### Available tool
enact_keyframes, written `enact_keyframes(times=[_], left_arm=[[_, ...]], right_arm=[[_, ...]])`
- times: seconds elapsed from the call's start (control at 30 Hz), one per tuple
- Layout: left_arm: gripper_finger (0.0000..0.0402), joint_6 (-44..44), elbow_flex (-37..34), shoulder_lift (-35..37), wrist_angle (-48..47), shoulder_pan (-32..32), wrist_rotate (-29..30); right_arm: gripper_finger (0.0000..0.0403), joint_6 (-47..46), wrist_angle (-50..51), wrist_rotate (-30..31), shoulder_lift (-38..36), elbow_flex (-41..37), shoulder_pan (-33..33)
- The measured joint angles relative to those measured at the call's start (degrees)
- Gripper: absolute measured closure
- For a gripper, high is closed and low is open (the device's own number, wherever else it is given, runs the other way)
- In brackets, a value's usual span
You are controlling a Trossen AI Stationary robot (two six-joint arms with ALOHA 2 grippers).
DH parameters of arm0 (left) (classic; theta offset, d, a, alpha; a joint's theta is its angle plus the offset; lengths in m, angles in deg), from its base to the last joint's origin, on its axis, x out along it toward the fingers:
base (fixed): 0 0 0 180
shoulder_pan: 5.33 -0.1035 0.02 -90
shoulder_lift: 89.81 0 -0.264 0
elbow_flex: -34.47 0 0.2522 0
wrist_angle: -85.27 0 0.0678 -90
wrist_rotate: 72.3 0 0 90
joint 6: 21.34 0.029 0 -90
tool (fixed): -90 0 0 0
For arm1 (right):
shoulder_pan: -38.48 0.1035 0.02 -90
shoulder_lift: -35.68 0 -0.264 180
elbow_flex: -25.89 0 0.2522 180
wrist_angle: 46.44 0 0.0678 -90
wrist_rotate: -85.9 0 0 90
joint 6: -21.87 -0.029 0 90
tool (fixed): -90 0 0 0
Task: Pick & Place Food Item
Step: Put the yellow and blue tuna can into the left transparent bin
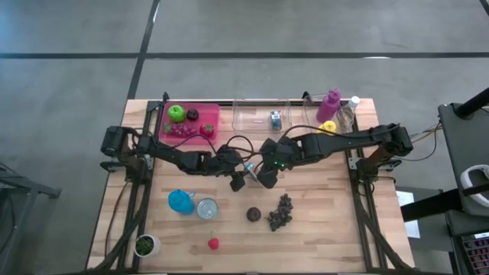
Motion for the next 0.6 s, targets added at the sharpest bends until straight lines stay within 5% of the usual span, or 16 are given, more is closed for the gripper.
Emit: enact_keyframes(times=[0.2,0.6], left_arm=[[0.0134,0.0,0.0,0.7,-0.5,-0.3,-3.8],[0.0154,-0.5,-0.1,7.9,-10.5,-0.3,-5.6]], right_arm=[[0.0168,-2.4,-0.2,-5.7,1.6,0.0,-0.5],[0.0161,-5.3,-1.7,-6.3,6.0,0.0,-2.4]])
